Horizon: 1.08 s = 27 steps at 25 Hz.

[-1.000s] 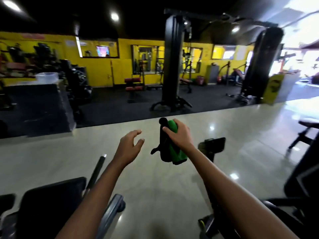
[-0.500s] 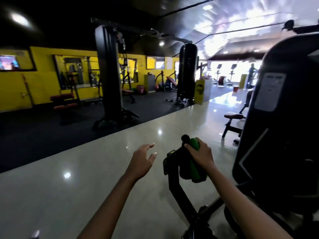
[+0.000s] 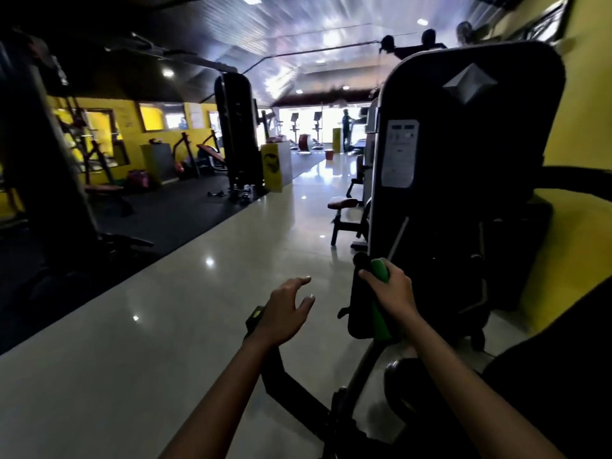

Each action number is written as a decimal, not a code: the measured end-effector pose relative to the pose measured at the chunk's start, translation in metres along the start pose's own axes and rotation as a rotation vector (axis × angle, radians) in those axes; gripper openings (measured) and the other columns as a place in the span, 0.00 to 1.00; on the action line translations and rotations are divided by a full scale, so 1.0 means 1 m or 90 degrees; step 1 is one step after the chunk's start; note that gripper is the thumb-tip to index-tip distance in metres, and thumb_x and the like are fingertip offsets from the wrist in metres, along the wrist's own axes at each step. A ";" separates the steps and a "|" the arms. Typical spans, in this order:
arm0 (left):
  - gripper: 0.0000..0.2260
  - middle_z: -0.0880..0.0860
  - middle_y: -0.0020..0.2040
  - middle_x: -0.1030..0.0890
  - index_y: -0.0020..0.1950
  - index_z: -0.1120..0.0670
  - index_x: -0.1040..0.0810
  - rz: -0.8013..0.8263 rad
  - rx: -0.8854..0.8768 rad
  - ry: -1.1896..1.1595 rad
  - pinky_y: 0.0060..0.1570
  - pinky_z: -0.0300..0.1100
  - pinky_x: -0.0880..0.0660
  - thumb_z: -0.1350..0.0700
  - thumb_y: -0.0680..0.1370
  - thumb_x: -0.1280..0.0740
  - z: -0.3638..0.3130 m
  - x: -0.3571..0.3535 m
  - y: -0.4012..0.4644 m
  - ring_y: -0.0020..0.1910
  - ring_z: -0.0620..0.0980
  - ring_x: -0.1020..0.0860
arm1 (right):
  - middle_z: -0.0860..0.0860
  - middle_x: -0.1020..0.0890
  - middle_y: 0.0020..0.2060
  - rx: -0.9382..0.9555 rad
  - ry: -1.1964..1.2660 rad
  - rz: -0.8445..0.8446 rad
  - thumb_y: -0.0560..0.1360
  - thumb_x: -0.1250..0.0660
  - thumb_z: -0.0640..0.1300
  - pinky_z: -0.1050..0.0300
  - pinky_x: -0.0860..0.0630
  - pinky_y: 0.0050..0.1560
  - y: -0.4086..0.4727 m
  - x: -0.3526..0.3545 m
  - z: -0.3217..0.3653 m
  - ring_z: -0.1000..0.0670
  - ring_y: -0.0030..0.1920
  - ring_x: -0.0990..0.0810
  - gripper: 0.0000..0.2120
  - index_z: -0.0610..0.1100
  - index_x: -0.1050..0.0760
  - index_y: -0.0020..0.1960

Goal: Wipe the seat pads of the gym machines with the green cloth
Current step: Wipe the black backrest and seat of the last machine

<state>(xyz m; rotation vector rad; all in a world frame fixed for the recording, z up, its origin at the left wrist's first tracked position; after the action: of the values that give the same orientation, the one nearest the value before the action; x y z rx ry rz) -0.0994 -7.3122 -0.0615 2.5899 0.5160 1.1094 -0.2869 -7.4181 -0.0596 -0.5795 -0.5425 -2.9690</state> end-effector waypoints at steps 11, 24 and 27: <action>0.17 0.53 0.66 0.26 0.68 0.56 0.28 0.158 -0.043 -0.095 0.63 0.39 0.32 0.57 0.79 0.36 0.077 -0.080 0.150 0.67 0.48 0.29 | 0.49 0.20 0.45 -0.143 -0.034 -0.093 0.70 0.30 0.55 0.52 0.23 0.49 0.092 -0.036 -0.079 0.48 0.47 0.21 0.11 0.50 0.24 0.47; 0.19 0.53 0.64 0.25 0.69 0.57 0.29 0.490 -0.238 -0.208 0.64 0.40 0.31 0.57 0.79 0.35 0.069 -0.211 0.277 0.64 0.48 0.27 | 0.45 0.25 0.61 -0.380 -0.106 -0.429 0.75 0.32 0.51 0.51 0.30 0.60 0.085 0.007 -0.121 0.43 0.62 0.27 0.24 0.41 0.29 0.67; 0.19 0.54 0.64 0.25 0.69 0.58 0.29 0.571 -0.262 -0.223 0.65 0.42 0.31 0.58 0.79 0.35 0.070 -0.241 0.273 0.64 0.48 0.28 | 0.49 0.25 0.52 -0.424 -0.084 -0.501 0.76 0.32 0.47 0.53 0.30 0.56 0.052 0.005 -0.126 0.48 0.56 0.26 0.19 0.41 0.27 0.64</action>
<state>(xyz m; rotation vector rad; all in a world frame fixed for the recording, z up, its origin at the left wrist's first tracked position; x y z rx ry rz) -0.1442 -7.6680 -0.1570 2.5373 -0.9350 0.7899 -0.3287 -7.5112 -0.1499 -0.7335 0.3516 -3.8907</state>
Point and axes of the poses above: each hand's wrist, its own y-axis towards the middle knuckle, its own x-axis out of the back of the hand, z = x × y, the point moved 5 cm from there along y, towards the middle knuckle
